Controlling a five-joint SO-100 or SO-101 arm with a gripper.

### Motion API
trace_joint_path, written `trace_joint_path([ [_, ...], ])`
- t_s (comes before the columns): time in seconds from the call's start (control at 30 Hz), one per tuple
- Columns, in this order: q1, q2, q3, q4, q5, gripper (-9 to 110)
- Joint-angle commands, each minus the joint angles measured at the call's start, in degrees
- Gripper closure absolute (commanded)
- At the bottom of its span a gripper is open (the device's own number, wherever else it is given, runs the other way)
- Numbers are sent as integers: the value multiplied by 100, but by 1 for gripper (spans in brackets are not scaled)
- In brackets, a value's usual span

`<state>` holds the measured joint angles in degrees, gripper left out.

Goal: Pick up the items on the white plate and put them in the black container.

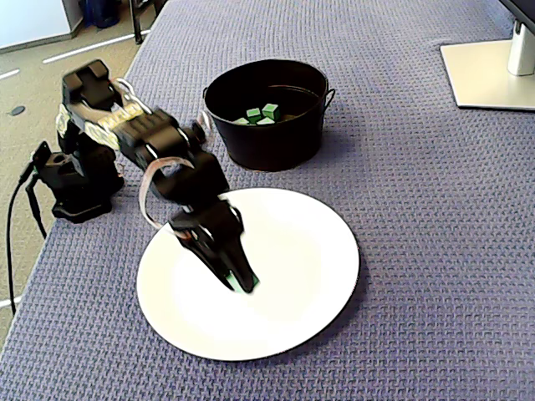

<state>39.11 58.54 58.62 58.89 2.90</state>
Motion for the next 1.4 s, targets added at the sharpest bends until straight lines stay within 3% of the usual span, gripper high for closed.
trace_joint_path([
  [0.0, -123, 2118, -668, 861, 598, 102],
  [0.1, -1116, 3313, -1582, 1336, 246, 102],
  [0.2, -3059, 3990, -1934, 1758, -861, 102],
  [0.33, -5396, 5089, -519, 1661, -1661, 102],
  [0.43, -6267, 5458, 888, 1529, -1477, 102],
  [0.57, -6442, 5774, 3217, 642, -1028, 102],
  [0.7, -6319, 5889, 5458, -1072, -1002, 102],
  [0.87, -6425, 5563, 6003, -1767, -888, 100],
  [0.93, -6363, 5546, 5906, -1793, -905, 87],
  [1.17, -5792, 6557, 3524, 729, -1160, 84],
  [1.27, -5801, 7374, 2979, 1872, -2224, 85],
  [1.37, -5563, 8692, 3270, 2074, -3480, 81],
])
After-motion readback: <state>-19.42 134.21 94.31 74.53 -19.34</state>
